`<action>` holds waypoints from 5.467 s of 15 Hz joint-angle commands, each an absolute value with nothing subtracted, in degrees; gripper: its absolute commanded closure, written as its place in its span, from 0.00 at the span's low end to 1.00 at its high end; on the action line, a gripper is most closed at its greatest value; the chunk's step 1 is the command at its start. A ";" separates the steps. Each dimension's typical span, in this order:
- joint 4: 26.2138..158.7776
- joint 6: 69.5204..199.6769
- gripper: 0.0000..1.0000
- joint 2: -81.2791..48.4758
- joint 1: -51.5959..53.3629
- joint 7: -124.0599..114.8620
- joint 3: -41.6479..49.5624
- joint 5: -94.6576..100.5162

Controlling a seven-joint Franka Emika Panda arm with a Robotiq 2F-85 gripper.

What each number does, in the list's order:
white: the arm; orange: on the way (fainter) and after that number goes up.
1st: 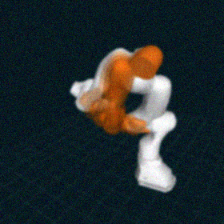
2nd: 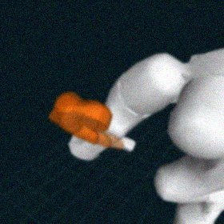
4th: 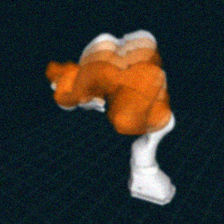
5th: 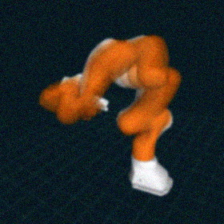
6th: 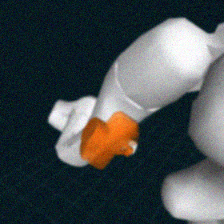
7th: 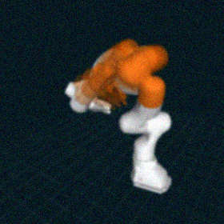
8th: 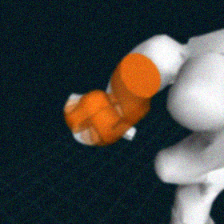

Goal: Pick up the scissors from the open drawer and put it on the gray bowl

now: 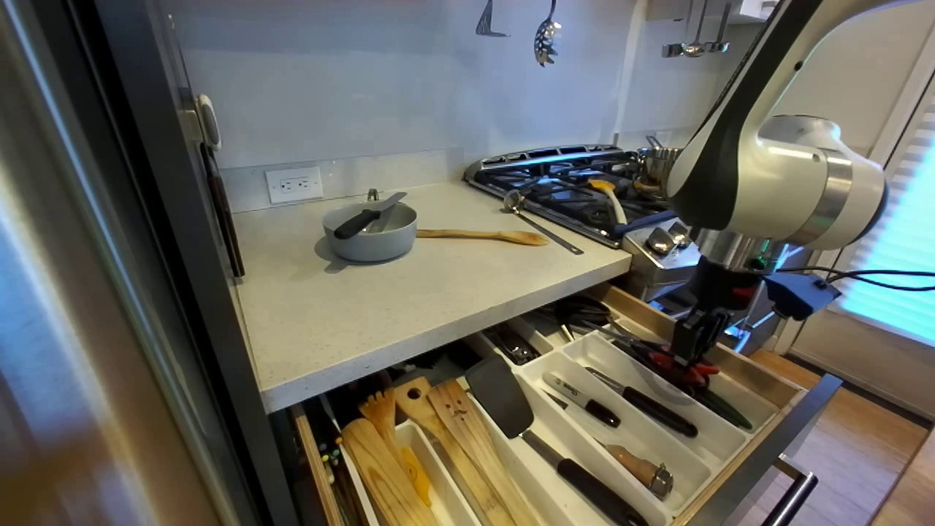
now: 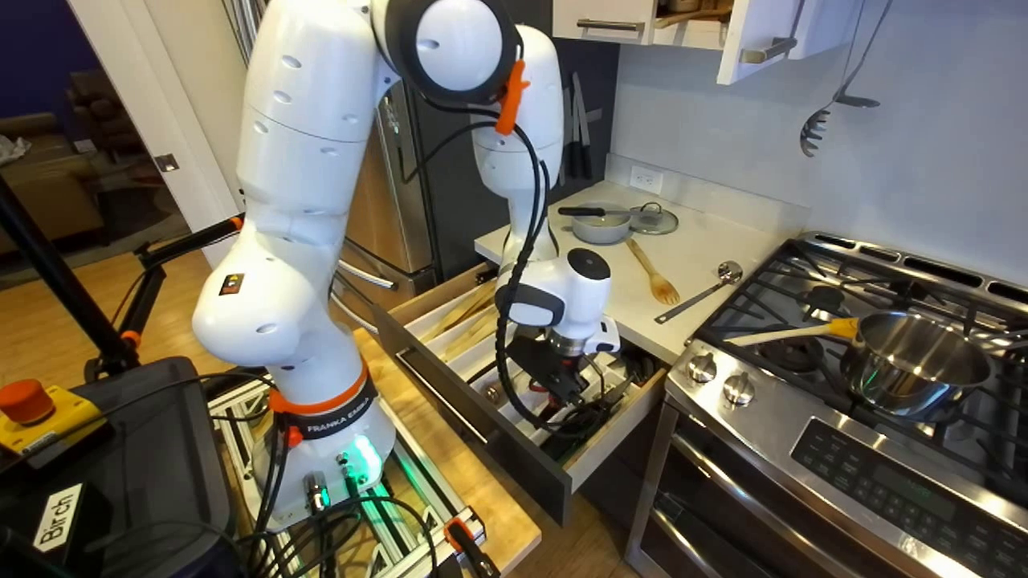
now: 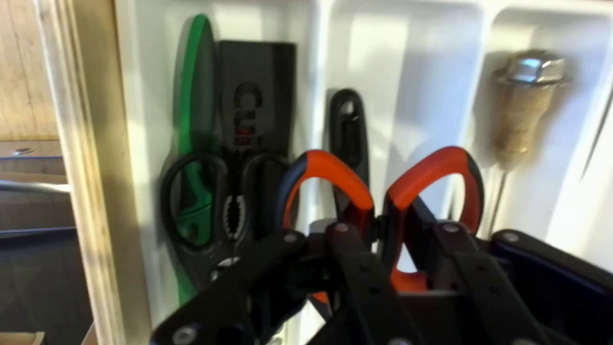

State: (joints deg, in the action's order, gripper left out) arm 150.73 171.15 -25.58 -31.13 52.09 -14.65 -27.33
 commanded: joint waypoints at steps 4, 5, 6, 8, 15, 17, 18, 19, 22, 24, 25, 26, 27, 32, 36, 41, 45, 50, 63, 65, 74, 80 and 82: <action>158.63 145.53 0.93 -2.21 -46.81 72.92 -25.23 -36.35; 158.13 142.51 0.93 0.90 -47.94 77.48 -26.04 -40.78; 157.29 139.15 0.93 2.49 -48.31 81.82 -25.54 -44.80; 155.31 134.14 0.93 3.75 -37.60 88.31 -13.40 -52.91; 141.11 131.66 0.93 -3.45 -15.78 82.78 -1.83 -75.74; 143.38 133.32 0.71 -1.15 -13.76 83.03 0.23 -73.61; 142.08 133.27 0.71 -1.99 -12.73 82.21 0.13 -74.13; 141.49 133.24 0.71 -2.53 -12.38 82.03 0.13 -74.32; 141.46 134.38 0.93 -3.55 -12.17 80.74 0.51 -75.56; 136.17 139.48 0.93 -7.36 -8.79 72.12 -0.75 -78.34; 132.02 143.73 0.93 -9.71 -9.07 67.43 -4.58 -79.77; 129.77 145.29 0.93 -10.72 -8.00 64.20 -4.92 -79.45; 126.53 147.01 0.93 -12.74 -7.08 59.71 -5.79 -77.99; 110.04 145.05 0.93 -24.10 1.49 35.35 -3.80 -66.16; 108.32 145.79 0.71 -24.56 1.20 33.47 -5.81 -65.23; 102.74 152.85 0.93 -32.19 5.98 16.82 -3.74 -62.25; 100.22 150.08 0.93 -34.34 7.36 1.60 -4.70 -58.80; 99.39 158.95 0.93 -32.68 10.81 -10.91 -2.96 -54.78; 89.52 151.13 0.93 -42.11 23.61 -53.32 12.10 -8.09; 86.88 149.53 0.93 -43.19 23.50 -54.76 11.31 -4.59; 78.41 141.84 0.93 -46.96 22.27 -55.81 8.09 0.25; 74.32 140.56 0.93 -49.95 21.88 -55.97 7.57 0.83; 73.10 140.43 0.93 -51.03 21.68 -55.89 7.60 0.80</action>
State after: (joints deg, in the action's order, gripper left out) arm 76.96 142.10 -48.42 22.90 -54.83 8.54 -0.79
